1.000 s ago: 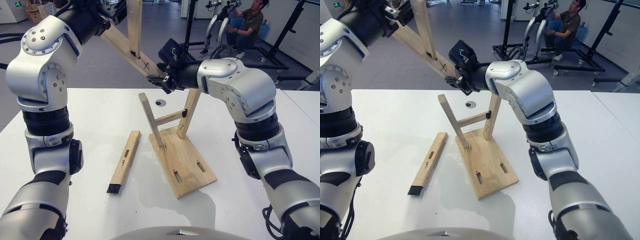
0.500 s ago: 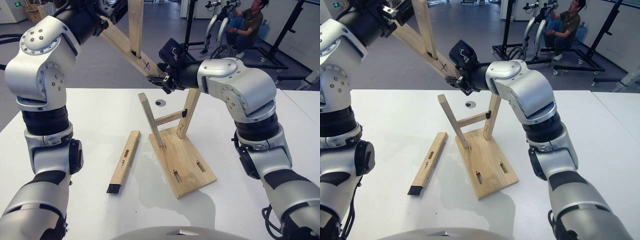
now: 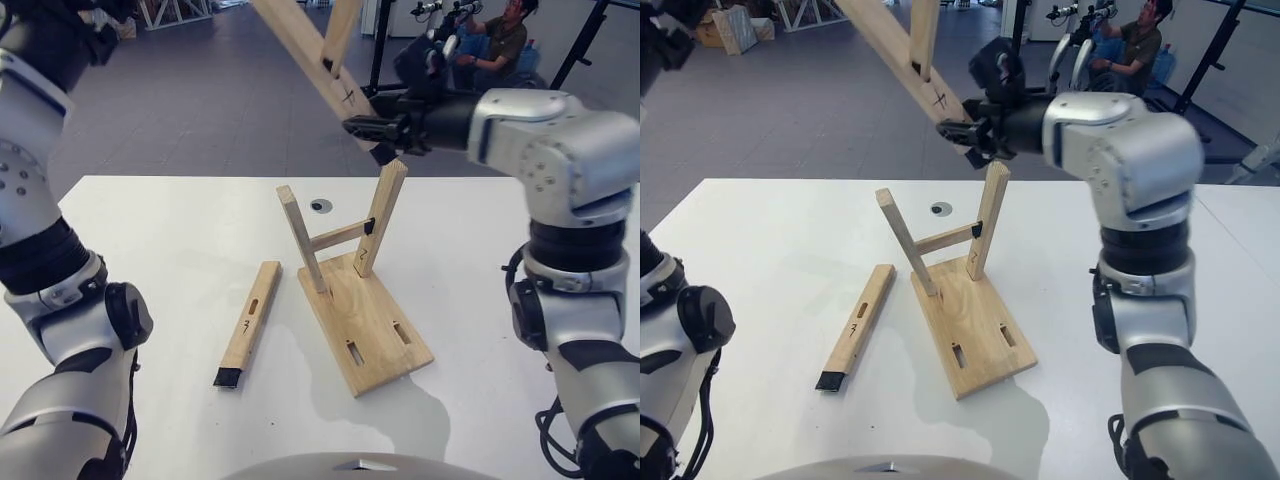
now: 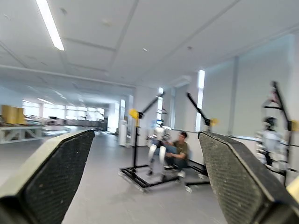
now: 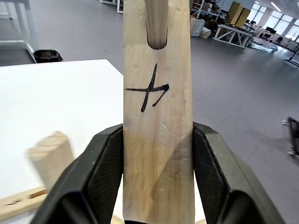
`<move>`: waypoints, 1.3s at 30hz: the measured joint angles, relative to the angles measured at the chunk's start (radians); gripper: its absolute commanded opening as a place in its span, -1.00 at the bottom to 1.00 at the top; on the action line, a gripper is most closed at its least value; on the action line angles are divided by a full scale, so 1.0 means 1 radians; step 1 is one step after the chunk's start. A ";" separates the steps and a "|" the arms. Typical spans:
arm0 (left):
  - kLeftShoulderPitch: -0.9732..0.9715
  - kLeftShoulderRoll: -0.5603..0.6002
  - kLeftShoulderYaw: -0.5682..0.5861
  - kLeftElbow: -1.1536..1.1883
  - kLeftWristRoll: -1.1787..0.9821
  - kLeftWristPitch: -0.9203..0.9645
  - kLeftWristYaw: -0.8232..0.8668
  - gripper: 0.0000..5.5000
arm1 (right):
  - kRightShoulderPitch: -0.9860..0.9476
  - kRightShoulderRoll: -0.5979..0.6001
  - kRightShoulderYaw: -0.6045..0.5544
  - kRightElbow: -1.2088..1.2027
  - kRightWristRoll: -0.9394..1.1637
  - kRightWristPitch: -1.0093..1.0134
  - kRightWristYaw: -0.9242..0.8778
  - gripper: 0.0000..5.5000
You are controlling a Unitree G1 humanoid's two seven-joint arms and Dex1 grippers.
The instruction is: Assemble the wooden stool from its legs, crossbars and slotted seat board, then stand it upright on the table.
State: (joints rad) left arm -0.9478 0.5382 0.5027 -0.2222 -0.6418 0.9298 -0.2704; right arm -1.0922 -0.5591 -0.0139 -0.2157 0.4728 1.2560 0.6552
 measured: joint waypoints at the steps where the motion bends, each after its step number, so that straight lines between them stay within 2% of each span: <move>1: 0.031 -0.009 0.018 -0.020 -0.032 0.025 0.001 0.48 | 0.004 -0.014 -0.037 -0.010 0.031 0.010 0.020 -0.25; 5: 0.115 -0.049 0.086 -0.076 -0.199 0.079 0.003 0.48 | 0.074 -0.036 -0.179 -0.054 0.168 0.054 0.075 -0.25; 10: 0.177 -0.095 0.180 -0.063 -0.646 0.157 -0.035 0.48 | 0.233 -0.044 -0.267 -0.056 0.335 0.062 0.203 -0.25; 14: 0.227 -0.085 0.136 0.010 -1.011 0.176 -0.043 0.48 | 0.284 -0.069 -0.309 0.019 0.455 0.062 0.312 -0.25; 18: 0.271 -0.083 0.022 0.032 -1.091 0.168 -0.022 0.48 | 0.284 -0.058 -0.306 0.051 0.549 0.063 0.349 -0.25; 24: 0.281 -0.142 -0.127 0.052 -1.056 0.091 0.024 0.48 | 0.297 0.030 -0.212 -0.017 0.622 0.062 0.281 -0.25; 29: 0.288 -0.160 -0.170 0.007 -1.083 0.048 0.036 0.48 | 0.327 0.074 -0.182 -0.022 0.628 0.043 0.203 -0.25; 39: 0.362 -0.105 -0.194 -0.039 -1.121 0.019 0.034 0.48 | 0.346 0.078 -0.181 -0.019 0.679 0.035 0.143 -0.25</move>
State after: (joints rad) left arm -0.5856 0.4335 0.3088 -0.2616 -1.7626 0.9487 -0.2360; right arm -0.7463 -0.4810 -0.1948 -0.2344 1.1515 1.2912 0.7977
